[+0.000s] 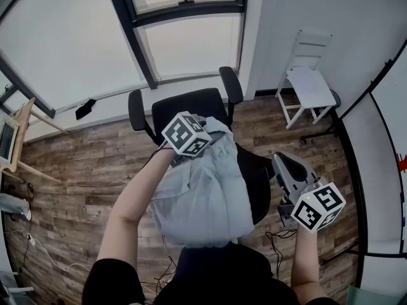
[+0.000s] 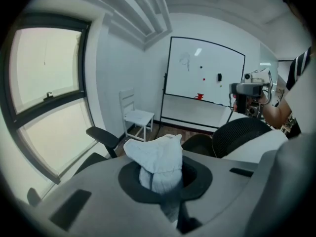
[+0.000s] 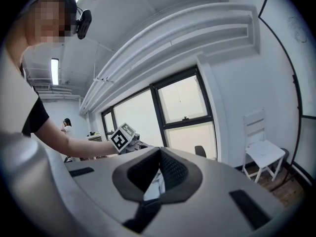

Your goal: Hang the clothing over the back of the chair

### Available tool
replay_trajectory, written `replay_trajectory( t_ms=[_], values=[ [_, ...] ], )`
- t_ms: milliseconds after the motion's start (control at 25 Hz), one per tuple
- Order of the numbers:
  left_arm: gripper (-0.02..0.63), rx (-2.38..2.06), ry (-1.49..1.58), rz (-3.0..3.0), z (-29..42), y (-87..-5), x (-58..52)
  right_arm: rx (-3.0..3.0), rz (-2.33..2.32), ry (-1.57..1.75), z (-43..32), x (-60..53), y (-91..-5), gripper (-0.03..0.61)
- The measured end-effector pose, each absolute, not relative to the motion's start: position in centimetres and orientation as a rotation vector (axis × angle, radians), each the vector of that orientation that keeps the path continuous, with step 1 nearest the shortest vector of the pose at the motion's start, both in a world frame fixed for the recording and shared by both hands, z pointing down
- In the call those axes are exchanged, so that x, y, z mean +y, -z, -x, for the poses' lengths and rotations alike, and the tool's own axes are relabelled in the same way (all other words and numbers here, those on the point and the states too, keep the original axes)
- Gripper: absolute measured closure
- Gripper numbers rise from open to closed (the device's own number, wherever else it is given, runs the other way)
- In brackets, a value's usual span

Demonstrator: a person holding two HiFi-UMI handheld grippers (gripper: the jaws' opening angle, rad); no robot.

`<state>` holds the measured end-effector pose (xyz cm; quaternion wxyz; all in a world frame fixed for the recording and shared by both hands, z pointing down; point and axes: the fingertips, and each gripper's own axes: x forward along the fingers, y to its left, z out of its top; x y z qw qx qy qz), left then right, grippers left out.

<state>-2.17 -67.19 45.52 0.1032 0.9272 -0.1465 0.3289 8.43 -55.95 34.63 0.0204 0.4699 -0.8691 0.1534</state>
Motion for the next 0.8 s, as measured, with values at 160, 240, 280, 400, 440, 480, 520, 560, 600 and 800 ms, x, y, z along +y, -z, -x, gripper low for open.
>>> replay_trajectory(
  t_ms=[160,240,280,400,440,480,520,560,600,800],
  values=[
    [0.595,-0.272,-1.122,-2.694,2.5,-48.7,-64.8,-2.681,-1.455,-0.495,-8.6,-56.1,-35.3,0.577],
    [0.595,-0.214,-1.208,-2.678,2.8,-50.3,-63.8,-2.677,-1.449,-0.503,-8.6,-56.2,-35.6,0.577],
    [0.595,-0.192,-1.25,-2.671,3.0,-51.0,-63.4,-2.675,-1.448,-0.509,-8.6,-56.2,-35.7,0.577],
    [0.595,-0.135,-1.357,-2.646,3.5,-52.6,-62.5,-2.672,-1.441,-0.522,-8.6,-56.4,-36.0,0.577],
    [0.595,-0.122,-1.388,-2.634,3.7,-53.0,-62.3,-2.672,-1.436,-0.525,-8.6,-56.4,-36.1,0.577],
    [0.595,-0.114,-1.42,-2.621,4.0,-53.3,-62.2,-2.673,-1.432,-0.528,-8.5,-56.5,-36.2,0.577],
    [0.595,-0.112,-1.454,-2.61,4.2,-53.7,-62.1,-2.673,-1.428,-0.532,-8.5,-56.6,-36.3,0.577],
    [0.595,-0.112,-1.486,-2.6,4.5,-54.0,-62.1,-2.672,-1.426,-0.537,-8.5,-56.7,-36.4,0.577],
    [0.595,-0.111,-1.511,-2.591,4.7,-54.2,-62.1,-2.671,-1.424,-0.544,-8.5,-56.8,-36.5,0.577],
    [0.594,-0.064,-1.556,-2.54,5.5,-54.6,-61.3,-2.668,-1.414,-0.554,-8.4,-56.7,-36.7,0.577]
  ],
)
